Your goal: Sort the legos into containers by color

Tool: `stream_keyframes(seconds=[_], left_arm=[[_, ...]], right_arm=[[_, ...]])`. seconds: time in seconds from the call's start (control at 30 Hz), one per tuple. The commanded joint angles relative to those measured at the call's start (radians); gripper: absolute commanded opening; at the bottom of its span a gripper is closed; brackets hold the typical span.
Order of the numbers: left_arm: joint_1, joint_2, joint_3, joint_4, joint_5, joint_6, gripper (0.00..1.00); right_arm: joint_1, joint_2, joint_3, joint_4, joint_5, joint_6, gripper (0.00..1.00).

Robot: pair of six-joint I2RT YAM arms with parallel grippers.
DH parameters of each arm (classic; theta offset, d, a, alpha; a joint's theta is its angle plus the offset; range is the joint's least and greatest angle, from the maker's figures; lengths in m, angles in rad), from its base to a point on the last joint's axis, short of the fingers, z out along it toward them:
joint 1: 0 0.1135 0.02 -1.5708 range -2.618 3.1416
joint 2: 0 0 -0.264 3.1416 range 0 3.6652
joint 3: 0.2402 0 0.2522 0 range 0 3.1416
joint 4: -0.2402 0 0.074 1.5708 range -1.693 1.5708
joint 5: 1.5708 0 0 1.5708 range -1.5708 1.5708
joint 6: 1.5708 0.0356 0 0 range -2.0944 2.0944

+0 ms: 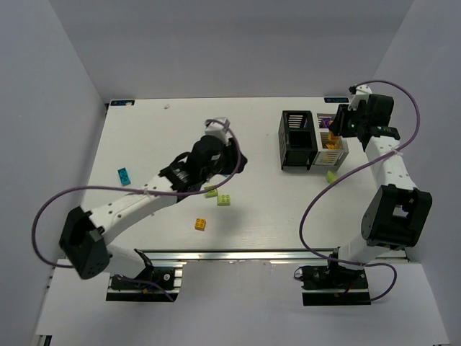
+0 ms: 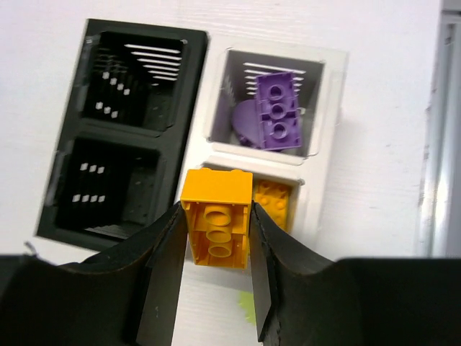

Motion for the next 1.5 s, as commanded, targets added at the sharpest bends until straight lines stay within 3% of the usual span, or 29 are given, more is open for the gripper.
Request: stream_keyframes(seconds=[0.0, 0.03, 0.07, 0.17, 0.33, 0.4, 0.5, 0.53, 0.6, 0.63, 0.67, 0.73, 0.8, 0.83, 0.87, 0.9, 0.93, 1.0, 1.03, 1.1, 1.13, 1.17, 1.2, 1.23, 1.27, 1.33, 1.47], left_arm=[[0.031, -0.125, -0.113, -0.149, -0.124, -0.081, 0.60], [0.036, -0.179, -0.137, -0.166, -0.136, -0.098, 0.67], [0.046, -0.205, -0.162, -0.179, -0.150, -0.123, 0.68], [0.057, -0.302, -0.240, -0.217, -0.174, -0.169, 0.69], [0.063, -0.421, -0.306, -0.268, -0.230, -0.213, 0.70], [0.068, -0.461, -0.305, -0.301, -0.262, -0.223, 0.72], [0.071, -0.493, -0.283, -0.350, -0.297, -0.226, 0.82], [0.071, -0.500, -0.264, -0.364, -0.305, -0.229, 0.87], [0.079, -0.509, -0.240, -0.410, -0.320, -0.238, 0.96], [0.083, -0.509, -0.231, -0.419, -0.323, -0.238, 0.96], [0.094, -0.510, -0.210, -0.433, -0.322, -0.236, 0.97], [0.109, -0.503, -0.190, -0.467, -0.316, -0.236, 0.96], [0.129, -0.495, -0.164, -0.496, -0.302, -0.244, 0.93], [0.135, -0.497, -0.159, -0.501, -0.297, -0.249, 0.81], [0.151, -0.498, -0.156, -0.504, -0.287, -0.256, 0.68], [0.158, -0.503, -0.151, -0.512, -0.283, -0.264, 0.53], [0.166, -0.513, -0.150, -0.516, -0.283, -0.273, 0.24], [0.186, -0.529, -0.148, -0.539, -0.282, -0.298, 0.09], [0.195, -0.542, -0.148, -0.545, -0.282, -0.316, 0.08], [0.201, -0.555, -0.151, -0.574, -0.285, -0.330, 0.12], [0.203, -0.556, -0.150, -0.590, -0.289, -0.342, 0.20], [0.204, -0.561, -0.150, -0.619, -0.300, -0.364, 0.43], [0.204, -0.566, -0.150, -0.630, -0.303, -0.371, 0.55], [0.204, -0.570, -0.148, -0.639, -0.306, -0.381, 0.62], [0.204, -0.579, -0.148, -0.651, -0.309, -0.391, 0.67], [0.204, -0.593, -0.144, -0.663, -0.325, -0.402, 0.69], [0.204, -0.628, -0.130, -0.709, -0.363, -0.420, 0.70]], right_arm=[[-0.006, 0.035, 0.029, 0.065, 0.061, -0.073, 0.22], [-0.006, 0.049, 0.031, 0.068, 0.065, -0.077, 0.26], [-0.006, 0.055, 0.031, 0.068, 0.063, -0.080, 0.39], [-0.006, 0.087, 0.048, 0.060, 0.058, -0.085, 0.67], [-0.007, 0.121, 0.089, 0.031, 0.022, -0.082, 0.89], [-0.007, 0.104, 0.095, 0.022, -0.023, -0.108, 0.89], [-0.006, 0.049, 0.074, 0.004, -0.252, -0.287, 0.89], [-0.007, -0.006, 0.028, 0.002, -0.437, -0.409, 0.89], [0.005, -0.060, -0.015, -0.051, -0.651, -0.560, 0.89], [0.020, -0.089, -0.029, -0.105, -0.817, -0.641, 0.89], [0.039, -0.094, -0.024, -0.201, -0.880, -0.903, 0.89], [0.166, -0.080, 0.000, -0.548, -0.837, -1.197, 0.89], [0.325, -0.059, -0.010, -0.672, -0.769, -1.419, 0.82], [0.374, -0.057, -0.027, -0.688, -0.738, -1.417, 0.76], [0.423, -0.059, -0.046, -0.690, -0.721, -1.409, 0.61], [0.526, -0.065, -0.088, -0.687, -0.701, -1.404, 0.54], [0.580, -0.071, -0.111, -0.653, -0.669, -1.400, 0.45], [0.711, -0.092, -0.186, -0.583, -0.641, -1.357, 0.43], [0.750, -0.095, -0.208, -0.496, -0.617, -1.340, 0.49], [0.853, -0.088, -0.249, -0.406, -0.597, -1.294, 0.63], [0.885, -0.080, -0.259, -0.359, -0.578, -1.218, 0.67], [0.916, -0.072, -0.268, -0.263, -0.566, -1.176, 0.69], [0.982, -0.060, -0.282, -0.178, -0.545, -1.107, 0.70], [1.020, -0.051, -0.315, -0.092, -0.455, -0.937, 0.72], [1.053, -0.039, -0.328, -0.026, -0.410, -0.868, 0.74], [1.135, 0.009, -0.354, 0.167, -0.280, -0.642, 0.89], [1.231, 0.108, -0.333, 0.313, -0.088, -0.417, 0.89]])
